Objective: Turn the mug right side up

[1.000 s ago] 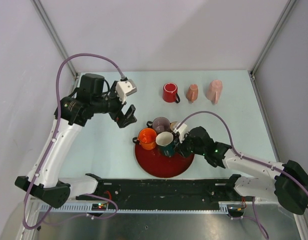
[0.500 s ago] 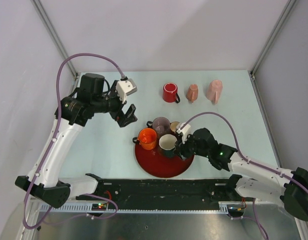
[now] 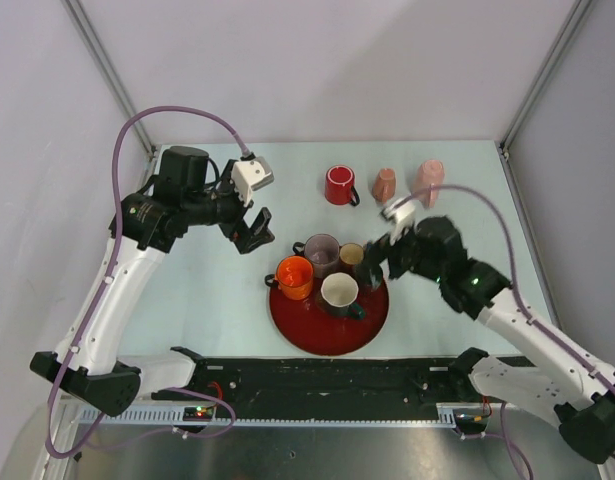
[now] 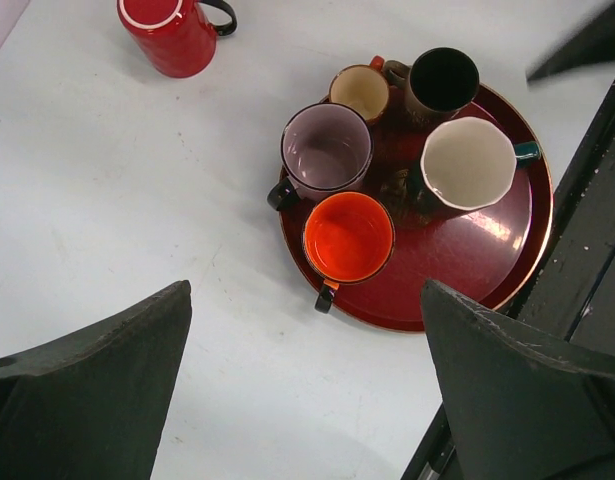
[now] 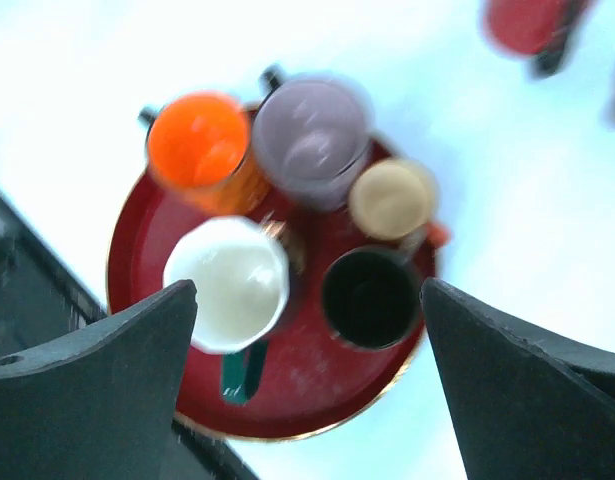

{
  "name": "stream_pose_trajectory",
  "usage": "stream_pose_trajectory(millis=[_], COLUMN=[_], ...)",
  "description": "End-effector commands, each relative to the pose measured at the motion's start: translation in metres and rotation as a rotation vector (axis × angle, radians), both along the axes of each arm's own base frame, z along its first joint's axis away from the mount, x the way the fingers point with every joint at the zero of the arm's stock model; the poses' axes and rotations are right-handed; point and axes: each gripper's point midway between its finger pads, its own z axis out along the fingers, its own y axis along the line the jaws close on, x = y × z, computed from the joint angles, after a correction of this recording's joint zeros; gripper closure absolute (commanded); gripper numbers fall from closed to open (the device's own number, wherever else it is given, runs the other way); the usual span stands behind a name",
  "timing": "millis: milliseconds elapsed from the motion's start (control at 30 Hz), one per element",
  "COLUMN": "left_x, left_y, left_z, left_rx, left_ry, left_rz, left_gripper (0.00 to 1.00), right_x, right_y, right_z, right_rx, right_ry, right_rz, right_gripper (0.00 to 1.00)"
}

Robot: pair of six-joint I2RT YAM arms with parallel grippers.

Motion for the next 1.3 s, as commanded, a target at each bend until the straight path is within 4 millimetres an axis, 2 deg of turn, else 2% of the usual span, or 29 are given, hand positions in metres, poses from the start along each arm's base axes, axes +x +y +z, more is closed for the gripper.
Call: stream_pose_trajectory(millis=[0,133,233,267,333,400,500,633,767,900,1067,1267], left_x=[0.002,0.005,0.007,0.008,0.008,0.009,0.011,0.014,0.016,0.019,0.021,0.02], left_y=[-0.004,-0.004,-0.002,-0.001,0.001,0.003,0.006,0.008,0.009,0.01,0.01,0.012], left_z=[0.009,0.011,0.012,0.011,0.012,0.011,0.01,0.01,0.009,0.009,0.01,0.014], left_rx=[-0.036,-0.038,-0.035,-0.034,-0.03,-0.024,-0.018,-0.017,-0.019,-0.019,-0.019,-0.02], left_ry=[-0.023,-0.027,-0.029,-0.028,-0.033,-0.034,-0.037,-0.039,-0.036,-0.037,-0.044,-0.063], left_rz=[-0.011,0.003,0.024,0.03,0.042,0.055,0.078,0.098,0.112,0.123,0.124,0.119], left_gripper=[0.0,0.0,0.0,0.0,0.0,0.0,0.0,0.0,0.0,0.0,0.0,0.0], right_x=[0.04,0.106,0.151,0.165,0.19,0.213,0.244,0.274,0.291,0.3,0.312,0.33], right_y=[-0.036,-0.103,-0.153,-0.166,-0.187,-0.198,-0.208,-0.212,-0.212,-0.213,-0.214,-0.216], right_z=[0.055,0.065,0.058,0.049,0.039,0.025,0.002,-0.032,-0.062,-0.088,-0.108,-0.116], right_rx=[0.076,0.051,0.005,-0.018,-0.061,-0.104,-0.166,-0.202,-0.217,-0.223,-0.214,-0.198], right_ry=[0.064,0.093,0.114,0.133,0.144,0.157,0.19,0.269,0.313,0.341,0.347,0.326], right_rz=[-0.188,-0.467,-0.664,-0.712,-0.773,-0.785,-0.784,-0.773,-0.767,-0.776,-0.796,-0.825], right_gripper=[0.01,0.01,0.01,0.01,0.01,0.01,0.04,0.15,0.24,0.32,0.4,0.44])
